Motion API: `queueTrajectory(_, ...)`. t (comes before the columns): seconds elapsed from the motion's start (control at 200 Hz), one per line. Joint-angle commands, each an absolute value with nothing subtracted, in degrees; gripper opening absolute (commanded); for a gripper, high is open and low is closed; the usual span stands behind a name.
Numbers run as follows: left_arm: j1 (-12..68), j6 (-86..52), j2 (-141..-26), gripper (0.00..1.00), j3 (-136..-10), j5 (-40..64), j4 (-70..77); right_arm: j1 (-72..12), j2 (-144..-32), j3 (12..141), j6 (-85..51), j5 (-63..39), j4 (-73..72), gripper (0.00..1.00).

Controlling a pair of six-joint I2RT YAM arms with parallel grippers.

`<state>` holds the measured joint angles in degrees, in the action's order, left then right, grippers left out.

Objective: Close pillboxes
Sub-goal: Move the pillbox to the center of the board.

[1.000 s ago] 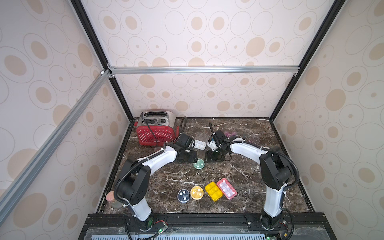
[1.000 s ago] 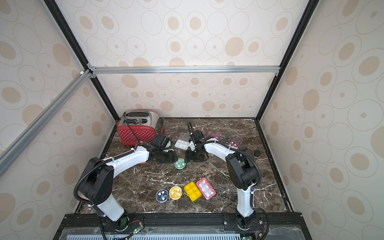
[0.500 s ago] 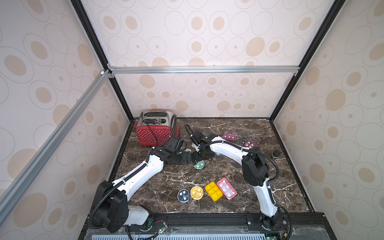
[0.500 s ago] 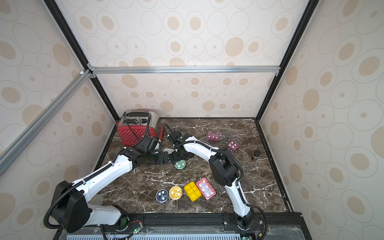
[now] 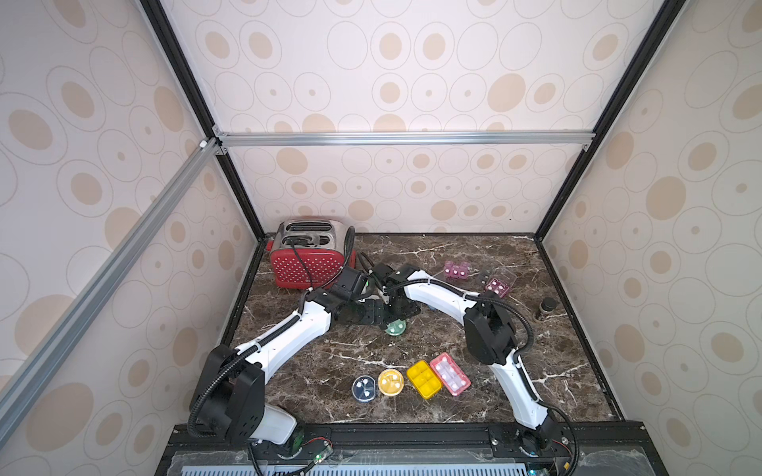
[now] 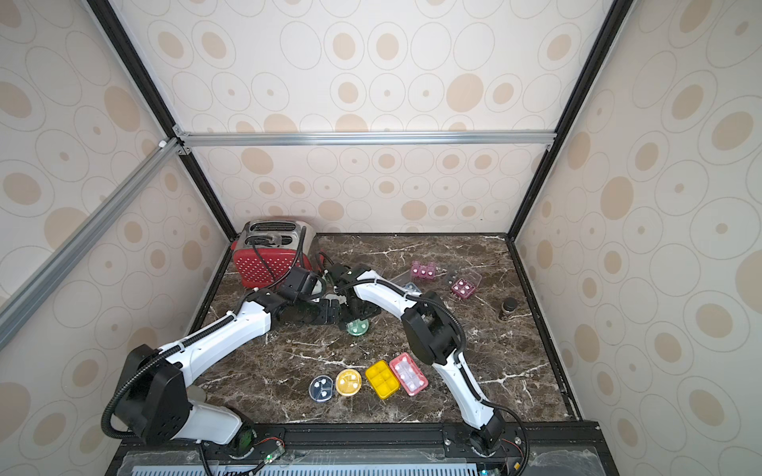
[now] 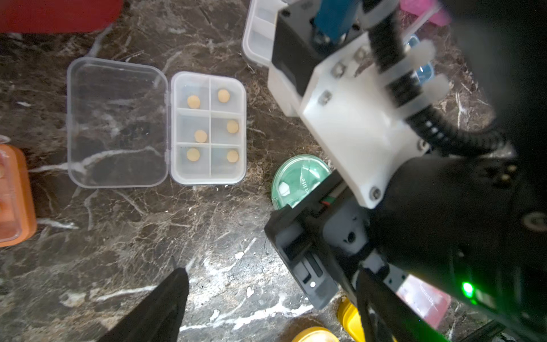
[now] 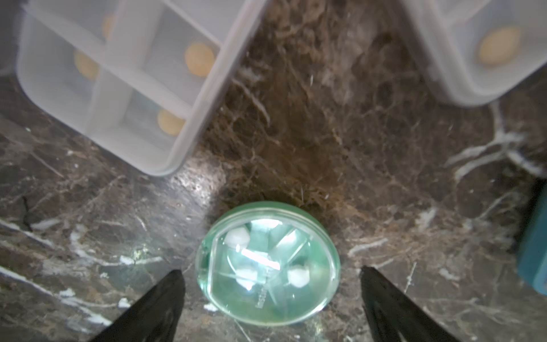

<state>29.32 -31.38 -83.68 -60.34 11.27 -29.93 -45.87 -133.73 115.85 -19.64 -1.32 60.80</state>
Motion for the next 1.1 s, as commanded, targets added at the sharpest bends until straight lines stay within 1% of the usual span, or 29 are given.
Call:
queueTrajectory(0.0, 29.2, -28.2, -86.1, 0.9, -69.3, 14.4, -33.3, -47.1, -136.3, 120.0, -20.3, -3.1, 65.3, 0.9)
queueTrajectory(0.04, 29.2, -27.7, -86.4, 0.91, -71.9, 12.1, -35.7, -47.0, -136.7, 120.3, -20.9, -0.1, 65.9, 0.9)
queueTrajectory(0.085, 29.2, -28.4, -85.6, 0.91, -71.8, 10.0, -34.7, -46.8, -137.2, 120.7, -21.2, -0.3, 66.0, 0.91)
queueTrajectory(0.16, 29.2, -29.3, -84.1, 0.91, -69.6, 10.8, -30.4, -46.9, -137.7, 121.5, -20.6, -2.3, 66.7, 0.92)
queueTrajectory(0.225, 29.2, -29.4, -83.7, 0.91, -69.5, 10.1, -31.6, -46.9, -137.8, 121.1, -20.3, -0.4, 66.7, 0.93)
queueTrajectory(0.286, 29.2, -31.2, -82.6, 0.91, -66.6, 8.1, -29.9, -46.9, -138.2, 120.9, -20.3, 0.1, 66.6, 0.94)
queueTrajectory(0.351, 29.2, -32.5, -81.7, 0.91, -63.6, 9.5, -26.9, -47.0, -138.9, 121.4, -19.8, -1.7, 66.7, 0.96)
queueTrajectory(0.426, 29.2, -32.5, -81.2, 0.91, -62.6, 9.1, -28.2, -46.8, -139.5, 121.7, -19.5, -0.2, 67.3, 0.99)
queueTrajectory(0.471, 29.2, -33.6, -80.1, 0.91, -60.3, 6.9, -28.2, -46.5, -139.7, 120.9, -20.0, 0.2, 67.1, 1.0)
queueTrajectory(0.511, 29.2, -35.3, -78.5, 0.91, -57.5, 5.2, -26.7, -46.2, -139.9, 120.3, -20.4, -1.4, 67.0, 0.99)
queueTrajectory(0.596, 29.1, -36.8, -75.6, 0.91, -53.6, 5.4, -23.4, -46.1, -139.2, 118.7, -20.4, -3.7, 65.4, 0.99)
queueTrajectory(0.676, 29.2, -36.8, -73.7, 0.91, -52.9, 2.4, -26.6, -46.0, -138.4, 116.8, -20.6, -2.8, 64.2, 0.96)
queueTrajectory(0.731, 29.2, -37.7, -71.7, 0.9, -50.7, -0.4, -26.9, -46.0, -138.1, 115.9, -20.9, -2.7, 64.1, 0.92)
queueTrajectory(0.811, 29.1, -38.2, -69.4, 0.89, -48.3, -0.5, -24.8, -46.0, -137.2, 114.8, -20.9, -2.5, 64.2, 0.86)
queueTrajectory(0.882, 29.1, -37.4, -69.2, 0.9, -49.4, -1.2, -27.3, -45.5, -135.1, 111.8, -20.6, 0.3, 63.7, 0.82)
queueTrajectory(0.997, 29.1, -37.1, -68.5, 0.9, -48.9, -4.5, -29.0, -43.9, -128.5, 103.3, -21.5, 1.0, 60.2, 0.72)
queueTrajectory(1.092, 29.1, -38.3, -67.5, 0.89, -44.8, -5.1, -24.7, -42.3, -121.4, 95.6, -22.4, 1.7, 58.1, 0.7)
